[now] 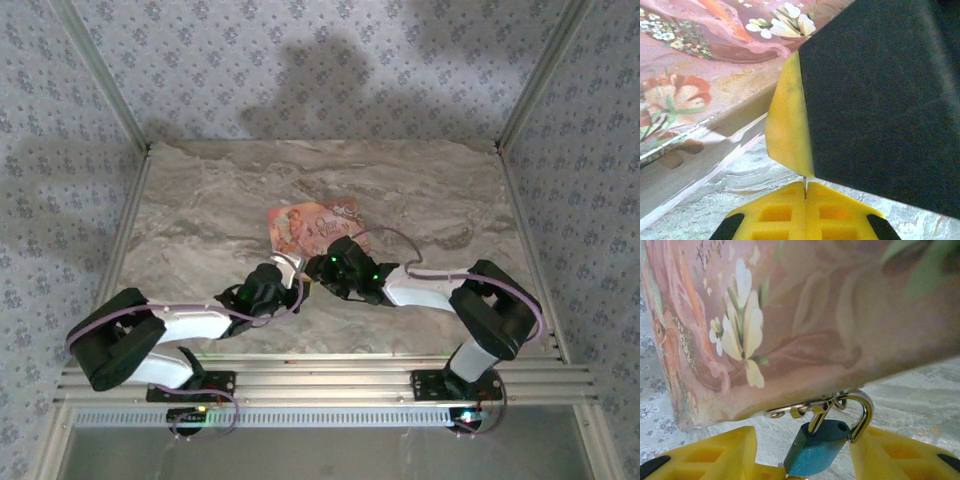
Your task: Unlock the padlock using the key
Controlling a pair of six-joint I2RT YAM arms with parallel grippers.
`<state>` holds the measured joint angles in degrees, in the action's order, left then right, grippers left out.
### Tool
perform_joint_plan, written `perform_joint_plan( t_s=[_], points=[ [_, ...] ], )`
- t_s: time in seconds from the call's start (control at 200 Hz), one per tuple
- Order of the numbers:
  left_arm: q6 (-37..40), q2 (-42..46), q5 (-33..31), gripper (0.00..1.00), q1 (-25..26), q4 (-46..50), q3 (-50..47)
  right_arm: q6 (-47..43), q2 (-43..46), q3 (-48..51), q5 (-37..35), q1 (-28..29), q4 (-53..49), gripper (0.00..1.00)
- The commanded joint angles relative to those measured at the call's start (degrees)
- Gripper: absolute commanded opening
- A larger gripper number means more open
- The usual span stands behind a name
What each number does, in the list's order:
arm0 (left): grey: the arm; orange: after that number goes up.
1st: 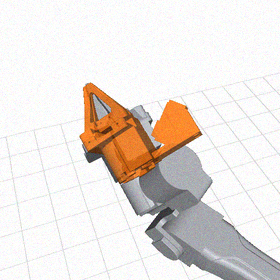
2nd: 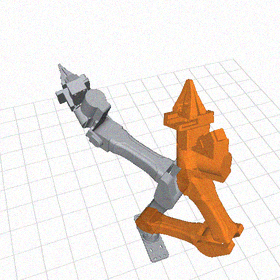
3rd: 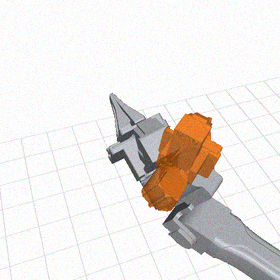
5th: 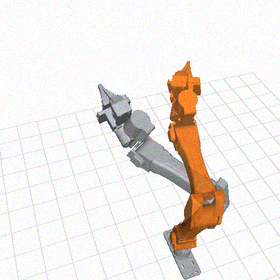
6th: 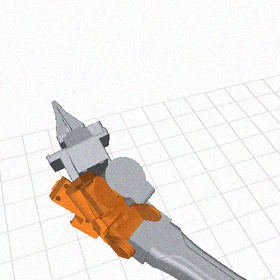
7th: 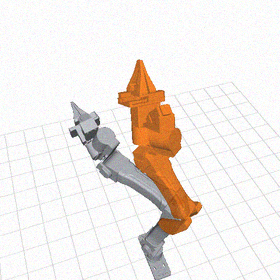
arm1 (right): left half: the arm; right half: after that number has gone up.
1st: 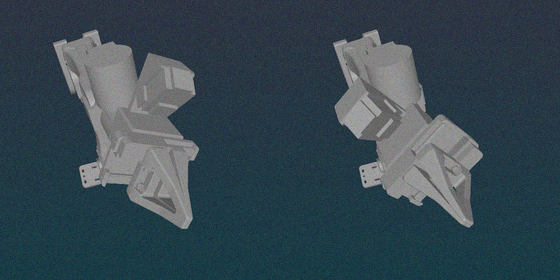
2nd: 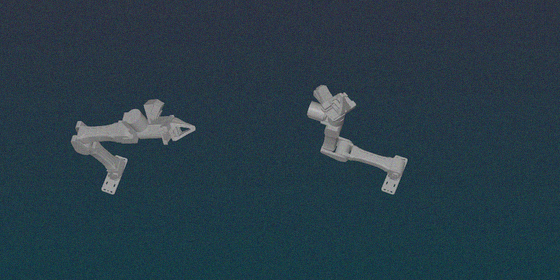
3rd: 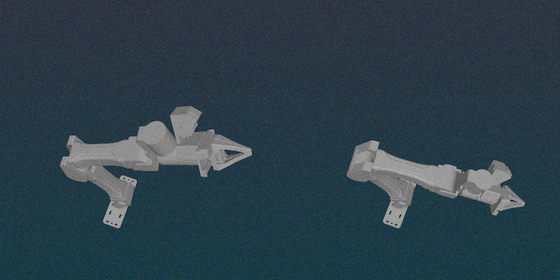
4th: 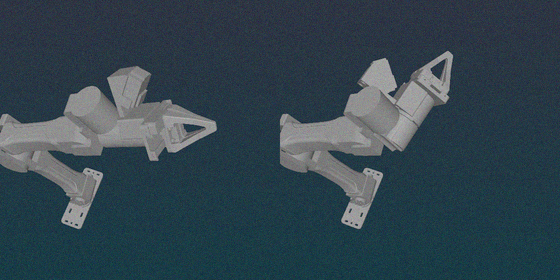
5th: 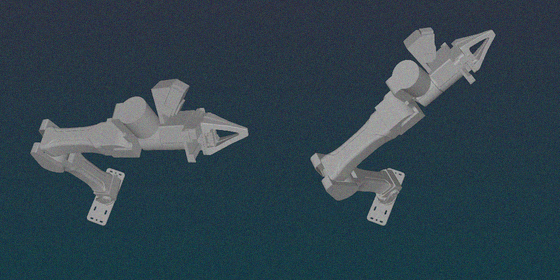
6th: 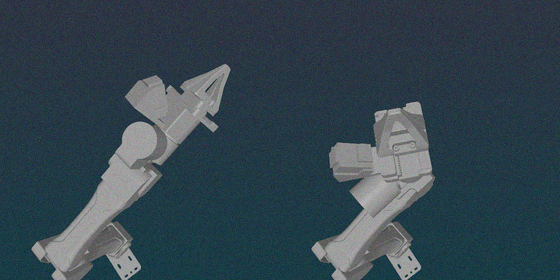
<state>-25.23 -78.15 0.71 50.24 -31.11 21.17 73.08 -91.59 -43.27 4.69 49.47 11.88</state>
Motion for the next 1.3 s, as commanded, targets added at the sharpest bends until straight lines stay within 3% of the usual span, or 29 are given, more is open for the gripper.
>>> perform_joint_plan(
  t_s=[0.0,0.125,0.31,0.425,0.51,0.595,0.67,0.959,1.024,1.089,1.174,1.294],
  points=[
    [-2.40,-0.06,1.51,0.00,-0.04,-3.42,1.69,1.71,0.01,1.15,-1.43,-0.34,-0.76,0.50],
    [-3.45,-0.02,1.18,0.00,0.01,-3.08,1.98,1.90,0.43,1.52,-1.59,-0.25,-0.65,0.42],
    [-4.21,-0.97,1.12,0.00,0.00,-2.65,2.56,0.70,1.69,0.82,-1.98,-0.25,-5.16,0.20],
    [-4.27,-0.79,1.18,0.00,-0.01,-2.81,2.39,-0.29,3.28,0.64,-2.56,-0.34,-8.77,0.13],
    [-4.14,-0.55,1.05,0.00,-0.05,-2.72,2.46,-0.60,4.46,0.65,-2.59,-0.50,-10.94,0.17],
    [-4.03,-0.47,1.13,0.00,-0.13,-2.18,2.99,-0.88,5.71,0.73,-2.21,-0.68,-11.90,0.53],
    [-4.29,-0.52,1.39,0.00,-0.18,-1.38,3.72,-1.01,7.56,1.37,-2.83,-0.67,-12.81,0.64],
    [-11.19,-0.44,3.03,0.00,-1.40,0.02,4.61,1.80,15.71,8.37,-6.50,-1.02,-6.84,0.62],
    [-14.08,-0.67,3.01,0.00,-1.70,1.70,5.11,0.63,17.24,9.32,-7.59,-0.76,-6.57,0.58],
    [-17.28,-0.70,3.58,0.00,-2.20,1.43,4.87,-1.26,18.54,9.34,-8.53,-0.47,-8.87,0.45],
    [-21.45,-0.34,3.77,0.00,-2.84,2.79,5.02,-8.96,20.59,7.96,-9.58,-0.11,-12.09,0.36],
    [-25.68,0.59,4.73,0.00,-4.05,7.02,5.89,-28.14,22.83,1.35,-13.25,0.66,-24.09,0.40]
  ],
)
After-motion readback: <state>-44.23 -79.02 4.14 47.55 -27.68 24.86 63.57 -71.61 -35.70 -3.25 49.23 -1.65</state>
